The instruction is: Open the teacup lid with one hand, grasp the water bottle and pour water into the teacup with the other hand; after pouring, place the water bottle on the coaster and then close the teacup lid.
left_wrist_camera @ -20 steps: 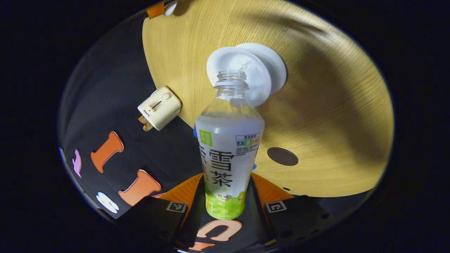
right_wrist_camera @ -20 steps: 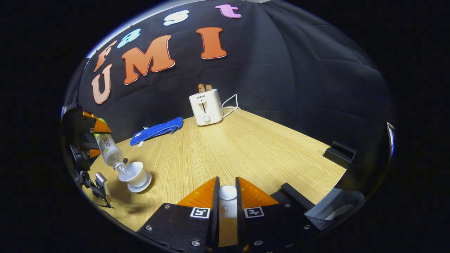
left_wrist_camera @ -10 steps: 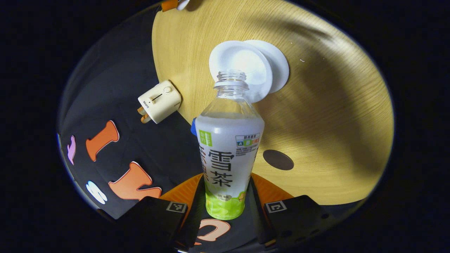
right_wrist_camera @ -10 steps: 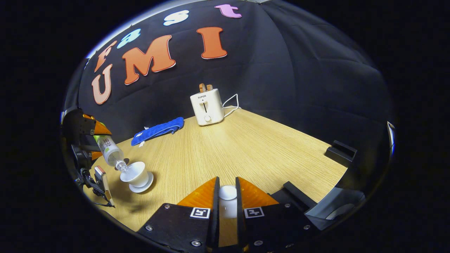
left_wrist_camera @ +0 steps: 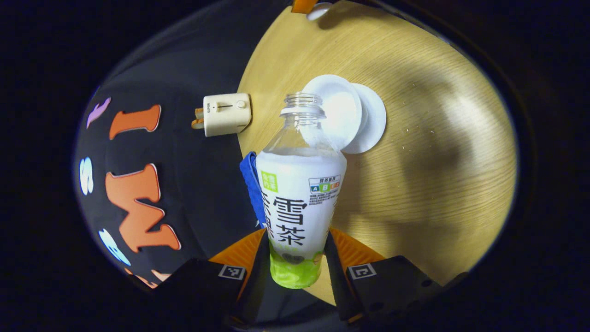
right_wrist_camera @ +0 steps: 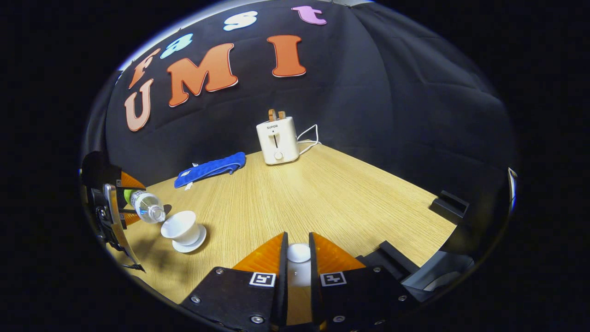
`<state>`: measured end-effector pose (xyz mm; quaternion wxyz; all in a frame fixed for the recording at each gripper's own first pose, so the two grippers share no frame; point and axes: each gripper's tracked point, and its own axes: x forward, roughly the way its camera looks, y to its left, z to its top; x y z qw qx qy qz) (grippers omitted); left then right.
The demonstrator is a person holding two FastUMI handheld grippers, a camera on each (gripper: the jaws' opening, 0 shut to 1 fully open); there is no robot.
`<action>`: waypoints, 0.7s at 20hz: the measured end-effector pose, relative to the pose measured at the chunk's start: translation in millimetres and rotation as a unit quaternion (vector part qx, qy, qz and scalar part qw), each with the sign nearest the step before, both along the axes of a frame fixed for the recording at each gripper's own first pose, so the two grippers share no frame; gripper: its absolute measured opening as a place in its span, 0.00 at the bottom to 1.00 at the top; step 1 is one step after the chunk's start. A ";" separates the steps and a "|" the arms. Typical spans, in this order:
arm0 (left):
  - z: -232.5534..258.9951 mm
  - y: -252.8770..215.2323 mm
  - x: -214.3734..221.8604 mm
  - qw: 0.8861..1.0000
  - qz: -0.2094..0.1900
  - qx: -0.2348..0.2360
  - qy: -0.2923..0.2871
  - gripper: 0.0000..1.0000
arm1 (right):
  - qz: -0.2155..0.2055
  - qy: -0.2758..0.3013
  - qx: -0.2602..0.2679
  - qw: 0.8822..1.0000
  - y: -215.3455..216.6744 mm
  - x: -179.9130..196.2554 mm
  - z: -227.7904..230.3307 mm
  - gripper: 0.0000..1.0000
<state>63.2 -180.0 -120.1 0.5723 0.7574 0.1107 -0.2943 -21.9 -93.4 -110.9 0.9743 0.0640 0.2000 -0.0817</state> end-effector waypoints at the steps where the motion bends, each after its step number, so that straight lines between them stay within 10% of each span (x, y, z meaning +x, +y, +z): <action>1: 0.2 6.2 0.5 0.999 0.015 -0.029 0.005 0.63 | 0.002 -0.001 -0.003 1.000 2.1 0.8 2.6 0.21; 8: 4.4 51.5 -4.0 0.959 0.143 -0.239 0.051 0.66 | 0.025 -0.011 -0.020 0.999 23.1 9.0 20.3 0.21; 14: 45.7 45.3 -6.2 0.850 0.210 -0.474 0.097 0.63 | 0.047 -0.007 -0.026 0.999 45.4 17.4 21.0 0.21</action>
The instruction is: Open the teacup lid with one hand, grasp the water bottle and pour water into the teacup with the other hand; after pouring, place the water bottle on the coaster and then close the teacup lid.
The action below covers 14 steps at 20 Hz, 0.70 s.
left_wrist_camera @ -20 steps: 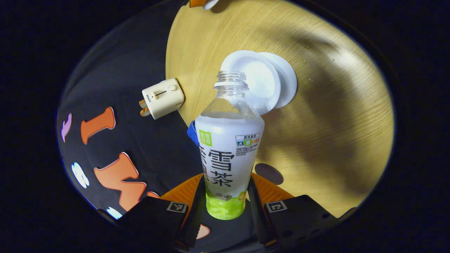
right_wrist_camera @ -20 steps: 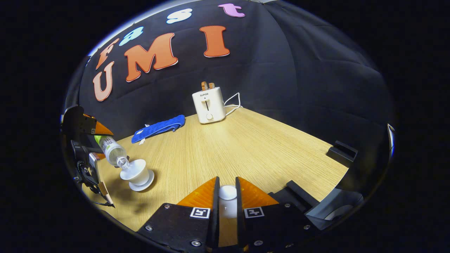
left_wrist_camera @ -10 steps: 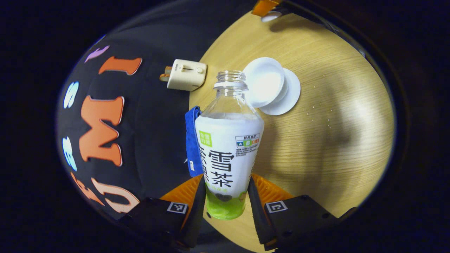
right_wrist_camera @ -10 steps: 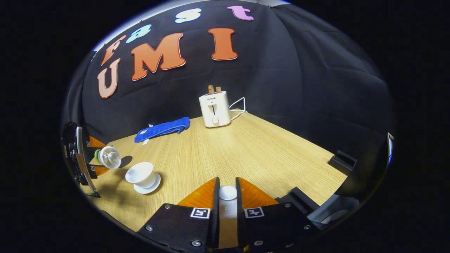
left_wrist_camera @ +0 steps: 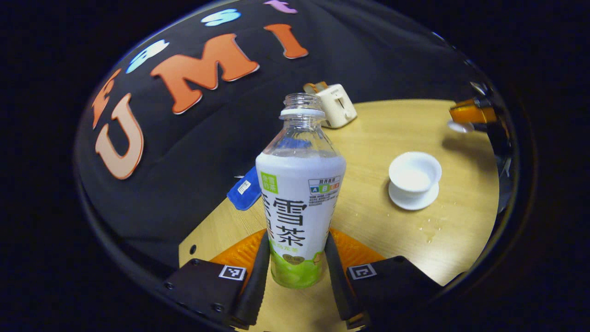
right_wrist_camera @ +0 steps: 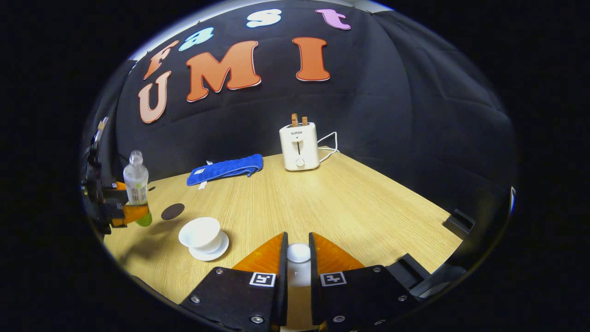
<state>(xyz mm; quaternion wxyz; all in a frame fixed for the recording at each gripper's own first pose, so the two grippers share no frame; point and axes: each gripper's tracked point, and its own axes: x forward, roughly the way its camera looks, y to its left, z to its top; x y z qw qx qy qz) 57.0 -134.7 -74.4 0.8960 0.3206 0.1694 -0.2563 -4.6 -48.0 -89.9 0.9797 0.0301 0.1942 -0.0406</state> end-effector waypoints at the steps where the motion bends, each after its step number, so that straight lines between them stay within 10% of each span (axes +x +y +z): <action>1: 11.4 -1.2 -3.4 1.000 0.008 -0.028 -0.001 0.66 | 0.005 0.001 -0.001 1.000 3.3 -0.1 0.0 0.21; 6: 41.6 -2.8 -0.7 0.985 0.052 -0.162 0.019 0.63 | 0.009 0.001 -0.003 1.000 4.8 2.3 2.1 0.21; 14: 40.9 20.4 34.3 0.968 0.095 -0.231 0.013 0.64 | -0.009 0.007 -0.009 1.000 -10.9 5.7 1.6 0.21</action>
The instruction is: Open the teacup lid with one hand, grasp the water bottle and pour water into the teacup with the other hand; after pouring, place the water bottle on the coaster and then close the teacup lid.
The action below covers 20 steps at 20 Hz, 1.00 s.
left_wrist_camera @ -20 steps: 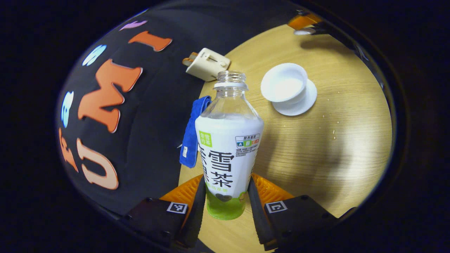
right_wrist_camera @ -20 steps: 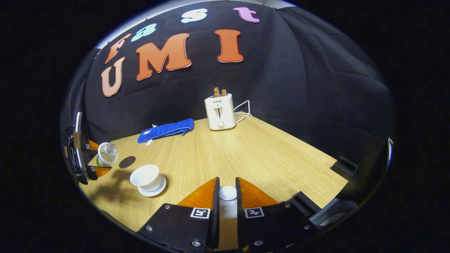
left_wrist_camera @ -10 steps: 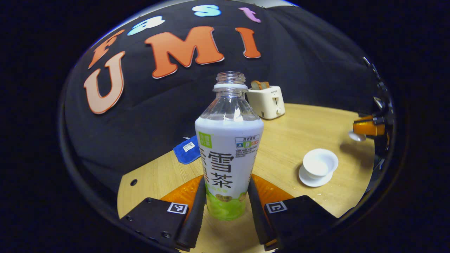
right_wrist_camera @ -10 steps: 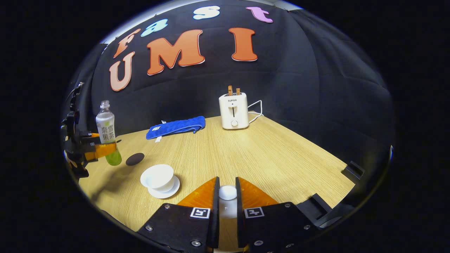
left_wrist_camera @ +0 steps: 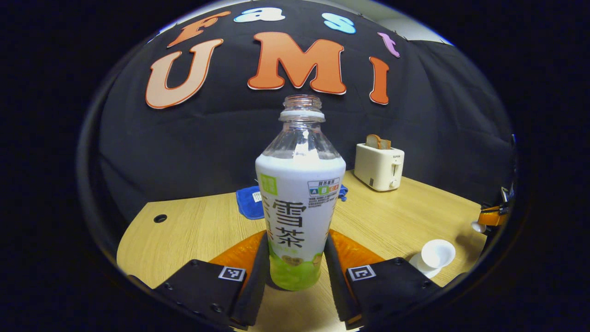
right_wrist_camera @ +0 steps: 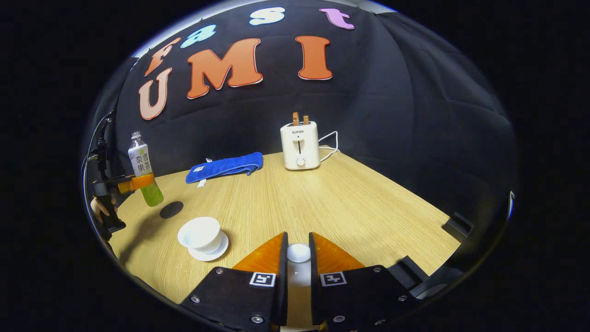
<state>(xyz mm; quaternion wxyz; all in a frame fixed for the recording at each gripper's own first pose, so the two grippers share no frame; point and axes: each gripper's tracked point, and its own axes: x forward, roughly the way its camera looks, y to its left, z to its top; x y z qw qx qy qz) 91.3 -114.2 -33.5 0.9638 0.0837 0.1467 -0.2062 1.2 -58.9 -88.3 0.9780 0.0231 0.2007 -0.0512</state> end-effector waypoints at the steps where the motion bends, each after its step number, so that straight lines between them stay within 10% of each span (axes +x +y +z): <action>1: -5.6 -0.1 4.7 1.000 0.002 0.001 0.005 0.63 | -0.002 0.001 0.000 1.000 -1.2 0.9 -0.8 0.21; 20: -51.8 10.3 38.5 0.998 0.023 -0.045 0.033 0.65 | 0.001 0.033 -0.010 0.999 8.5 19.1 -17.1 0.21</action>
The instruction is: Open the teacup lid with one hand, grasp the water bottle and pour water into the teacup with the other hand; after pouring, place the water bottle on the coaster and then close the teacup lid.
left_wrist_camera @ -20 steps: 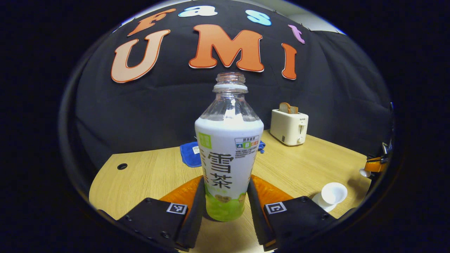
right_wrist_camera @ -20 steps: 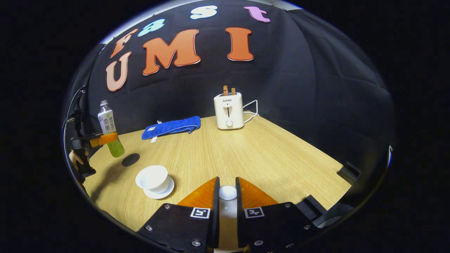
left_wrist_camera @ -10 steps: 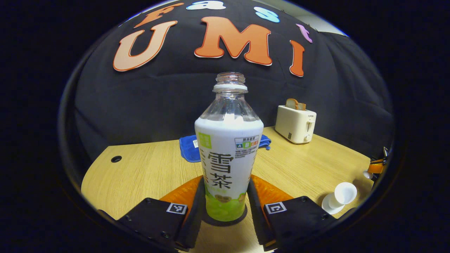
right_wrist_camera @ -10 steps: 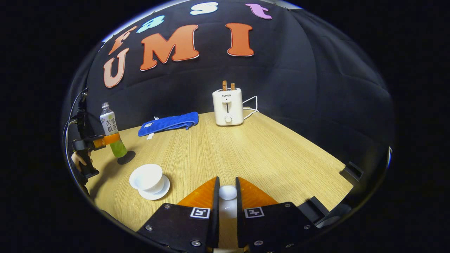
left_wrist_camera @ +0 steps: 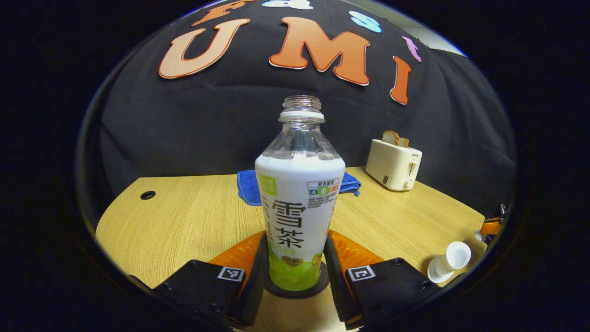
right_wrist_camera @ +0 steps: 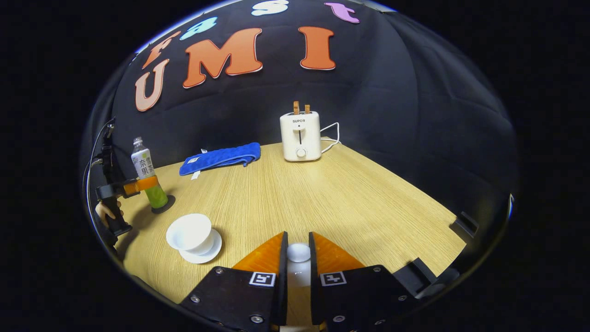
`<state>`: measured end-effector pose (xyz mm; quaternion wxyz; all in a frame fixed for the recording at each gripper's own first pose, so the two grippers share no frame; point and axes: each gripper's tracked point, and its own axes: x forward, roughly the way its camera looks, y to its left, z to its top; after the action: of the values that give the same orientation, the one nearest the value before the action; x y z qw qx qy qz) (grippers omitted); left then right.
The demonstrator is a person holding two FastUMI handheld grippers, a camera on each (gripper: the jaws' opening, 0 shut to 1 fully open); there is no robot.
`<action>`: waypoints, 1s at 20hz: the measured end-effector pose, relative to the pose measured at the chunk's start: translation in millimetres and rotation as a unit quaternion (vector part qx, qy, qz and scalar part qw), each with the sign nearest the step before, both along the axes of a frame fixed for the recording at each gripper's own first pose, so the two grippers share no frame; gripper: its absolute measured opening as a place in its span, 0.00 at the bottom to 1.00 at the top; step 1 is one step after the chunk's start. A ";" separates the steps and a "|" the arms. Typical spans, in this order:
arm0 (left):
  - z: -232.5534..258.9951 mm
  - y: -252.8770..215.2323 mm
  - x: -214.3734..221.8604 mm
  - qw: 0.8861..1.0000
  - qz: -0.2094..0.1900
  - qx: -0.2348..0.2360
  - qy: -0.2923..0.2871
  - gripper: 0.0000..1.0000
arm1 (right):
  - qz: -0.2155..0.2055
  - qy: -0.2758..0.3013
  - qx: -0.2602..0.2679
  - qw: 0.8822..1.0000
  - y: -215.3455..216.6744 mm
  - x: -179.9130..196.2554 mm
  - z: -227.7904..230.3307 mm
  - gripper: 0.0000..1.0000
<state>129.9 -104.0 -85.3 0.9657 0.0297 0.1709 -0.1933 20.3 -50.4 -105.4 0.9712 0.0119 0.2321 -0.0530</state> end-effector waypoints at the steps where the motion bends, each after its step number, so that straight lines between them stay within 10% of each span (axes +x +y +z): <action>1: 0.4 1.9 -0.3 1.000 0.002 -0.002 0.000 0.65 | 0.000 0.001 0.000 1.000 0.5 0.8 0.4 0.21; 15: -5.6 4.3 -0.1 1.000 0.008 0.007 0.010 0.72 | 0.000 0.002 0.004 1.000 0.3 0.2 2.1 0.21; 20: -2.6 3.2 -9.1 1.000 0.005 0.014 0.004 0.95 | 0.003 -0.002 -0.003 1.000 2.0 -3.4 4.8 0.21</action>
<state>120.8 -100.8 -88.0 0.9655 0.0418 0.1774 -0.1859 16.9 -48.4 -100.6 0.9718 0.0081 0.2300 -0.0511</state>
